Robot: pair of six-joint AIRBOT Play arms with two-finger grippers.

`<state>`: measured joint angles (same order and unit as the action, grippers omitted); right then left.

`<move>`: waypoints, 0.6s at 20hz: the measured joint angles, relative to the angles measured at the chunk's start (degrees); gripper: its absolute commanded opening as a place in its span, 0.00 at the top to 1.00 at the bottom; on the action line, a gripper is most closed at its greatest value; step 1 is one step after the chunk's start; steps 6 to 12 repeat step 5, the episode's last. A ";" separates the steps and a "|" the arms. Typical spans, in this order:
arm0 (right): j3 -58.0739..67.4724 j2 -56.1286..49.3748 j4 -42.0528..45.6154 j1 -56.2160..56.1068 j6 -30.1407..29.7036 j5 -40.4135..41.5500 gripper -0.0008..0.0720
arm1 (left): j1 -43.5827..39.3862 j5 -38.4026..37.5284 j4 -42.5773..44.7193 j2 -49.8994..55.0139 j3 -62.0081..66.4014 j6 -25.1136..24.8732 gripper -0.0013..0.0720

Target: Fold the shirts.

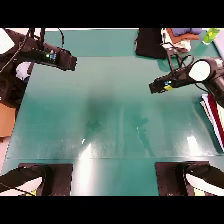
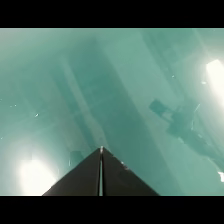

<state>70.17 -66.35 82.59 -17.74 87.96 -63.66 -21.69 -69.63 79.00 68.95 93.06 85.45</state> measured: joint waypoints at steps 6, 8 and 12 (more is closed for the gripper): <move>0.00 -0.26 -0.04 -1.38 0.04 -0.33 0.96 | 0.00 0.15 0.02 0.00 0.00 0.00 0.95; 0.00 -0.26 -0.04 -1.38 0.04 -0.33 0.96 | 0.00 0.15 0.02 0.00 0.00 0.00 0.95; 0.00 -0.26 -0.04 -1.38 0.04 -0.33 0.96 | 0.00 0.15 0.02 0.00 0.00 0.00 0.95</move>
